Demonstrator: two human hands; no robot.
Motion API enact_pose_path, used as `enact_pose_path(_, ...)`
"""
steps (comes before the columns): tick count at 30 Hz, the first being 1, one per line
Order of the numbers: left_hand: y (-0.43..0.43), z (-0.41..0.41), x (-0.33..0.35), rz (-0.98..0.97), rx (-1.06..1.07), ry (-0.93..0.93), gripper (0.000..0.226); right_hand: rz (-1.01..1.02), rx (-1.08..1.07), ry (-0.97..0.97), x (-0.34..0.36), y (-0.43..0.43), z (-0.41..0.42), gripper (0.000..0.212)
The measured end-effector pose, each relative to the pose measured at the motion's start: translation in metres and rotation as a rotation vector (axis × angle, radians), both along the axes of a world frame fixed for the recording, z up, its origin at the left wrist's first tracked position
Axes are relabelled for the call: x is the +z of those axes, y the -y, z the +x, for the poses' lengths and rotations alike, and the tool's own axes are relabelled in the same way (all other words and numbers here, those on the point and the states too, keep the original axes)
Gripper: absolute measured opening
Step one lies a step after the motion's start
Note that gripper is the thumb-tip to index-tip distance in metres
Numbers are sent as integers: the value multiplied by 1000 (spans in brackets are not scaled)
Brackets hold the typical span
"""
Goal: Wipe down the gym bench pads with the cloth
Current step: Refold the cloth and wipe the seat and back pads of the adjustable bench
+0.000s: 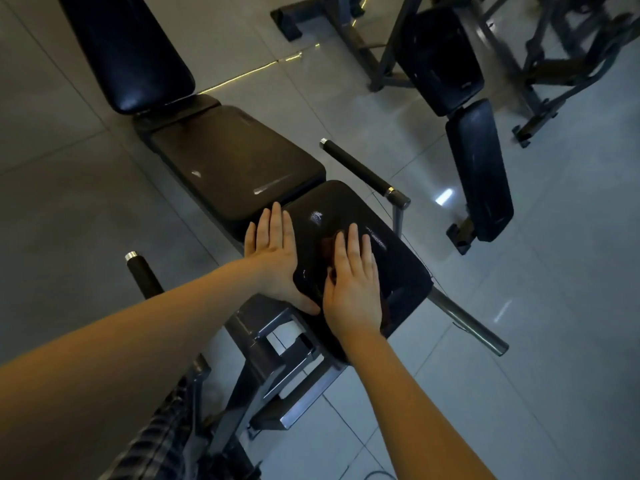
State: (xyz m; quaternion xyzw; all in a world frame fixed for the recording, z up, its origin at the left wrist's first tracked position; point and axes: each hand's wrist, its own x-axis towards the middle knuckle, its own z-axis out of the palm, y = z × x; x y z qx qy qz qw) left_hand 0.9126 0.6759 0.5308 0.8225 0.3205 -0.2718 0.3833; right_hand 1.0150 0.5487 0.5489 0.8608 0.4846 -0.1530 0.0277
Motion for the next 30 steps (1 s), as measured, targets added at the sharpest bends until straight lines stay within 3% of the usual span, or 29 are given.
enact_pose_path(5, 5, 1, 1, -12, 6, -40, 166, 26, 53, -43, -10, -63, 33, 59)
enact_pose_path(11, 6, 6, 10, 20, 6, -88, 167, 42, 73, -32, -13, -79, 44, 59)
enact_pose_path(15, 6, 6, 15, 12, 47, -97, 166, 63, 74, -142, 0, -59, 41, 56)
enact_pose_path(22, 6, 8, 20, 30, 58, -117, 167, 76, 15, -138, 22, 44, 15, 56)
enact_pose_path(30, 7, 8, 11, 38, 82, -88, 170, 54, 100, -29, 2, -4, 37, 57)
